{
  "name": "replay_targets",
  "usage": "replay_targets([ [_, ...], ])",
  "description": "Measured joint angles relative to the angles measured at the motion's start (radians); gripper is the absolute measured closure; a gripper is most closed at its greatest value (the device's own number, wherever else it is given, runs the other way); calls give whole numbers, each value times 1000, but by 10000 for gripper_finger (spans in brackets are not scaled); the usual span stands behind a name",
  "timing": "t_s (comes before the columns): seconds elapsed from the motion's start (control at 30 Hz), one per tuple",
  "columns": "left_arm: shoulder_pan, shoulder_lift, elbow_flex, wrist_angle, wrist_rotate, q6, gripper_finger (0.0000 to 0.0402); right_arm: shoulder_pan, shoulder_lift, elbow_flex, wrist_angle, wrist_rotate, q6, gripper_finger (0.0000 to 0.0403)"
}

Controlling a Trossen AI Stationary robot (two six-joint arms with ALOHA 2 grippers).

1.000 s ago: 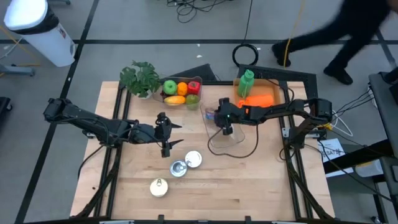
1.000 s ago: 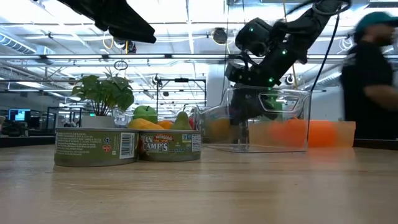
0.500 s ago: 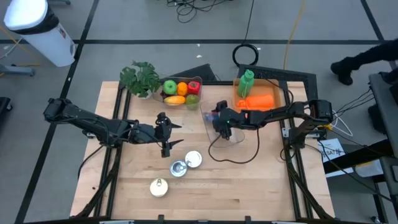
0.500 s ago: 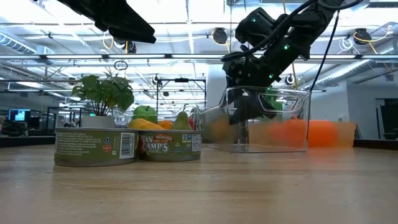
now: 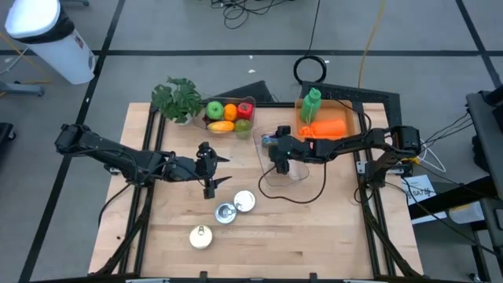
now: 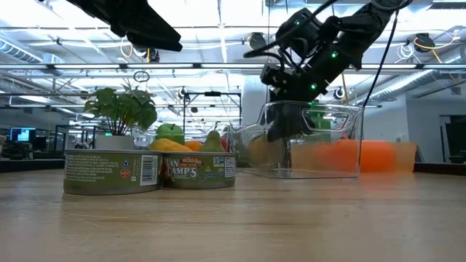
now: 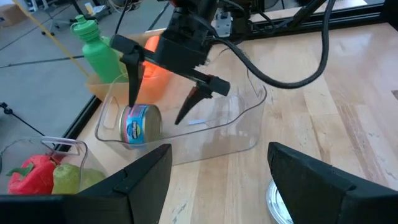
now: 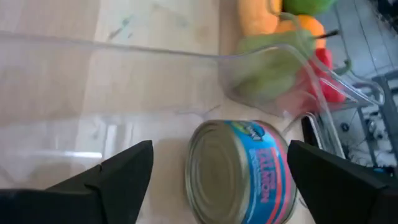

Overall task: Pick & Place Food Item
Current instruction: Put the blue tuna can into the bottom transparent bin

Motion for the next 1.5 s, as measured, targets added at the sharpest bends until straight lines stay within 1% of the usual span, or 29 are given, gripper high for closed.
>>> replay_targets([
  [0.13,-1,0,0,0,5,3,128,7,-4,0,51,-2,91,66],
  [0.27,-3,0,0,-1,99,12,128,41,-30,-1,87,-5,169,75],
  [0.37,-4,0,0,6,181,2,128,90,-59,0,113,-26,168,76],
  [0.53,-15,0,0,-6,340,-34,128,187,-77,-1,197,-32,181,77],
  [0.6,-34,0,0,-9,444,-81,128,222,-79,1,234,-32,202,76],
  [0.67,-60,0,0,-10,580,-129,128,253,-79,0,235,-32,223,77],
  [0.7,-81,0,0,-21,628,-156,128,266,-78,0,234,-33,231,77],
  [0.73,-106,0,0,-50,648,-194,128,279,-77,0,233,-33,238,77],
  [0.77,-134,4,0,-93,641,-238,128,291,-77,0,235,-33,247,77],
  [0.8,-162,11,0,-143,610,-290,128,301,-78,0,238,-33,252,76],
  [0.93,-290,16,0,-397,418,-581,128,341,-78,0,234,-33,284,77],
  [1.03,-382,32,0,-556,315,-776,128,358,-78,0,235,-34,279,78],
  [1.13,-454,69,0,-612,247,-909,128,371,-78,0,241,-33,280,78],
  [1.3,-522,153,0,-587,260,-1002,128,388,-78,0,267,-34,301,78],
  [1.43,-555,242,0,-527,325,-1074,128,394,-78,0,274,-33,301,78],
  [1.5,-565,278,0,-443,361,-1064,128,394,-78,0,274,-34,301,78],
])
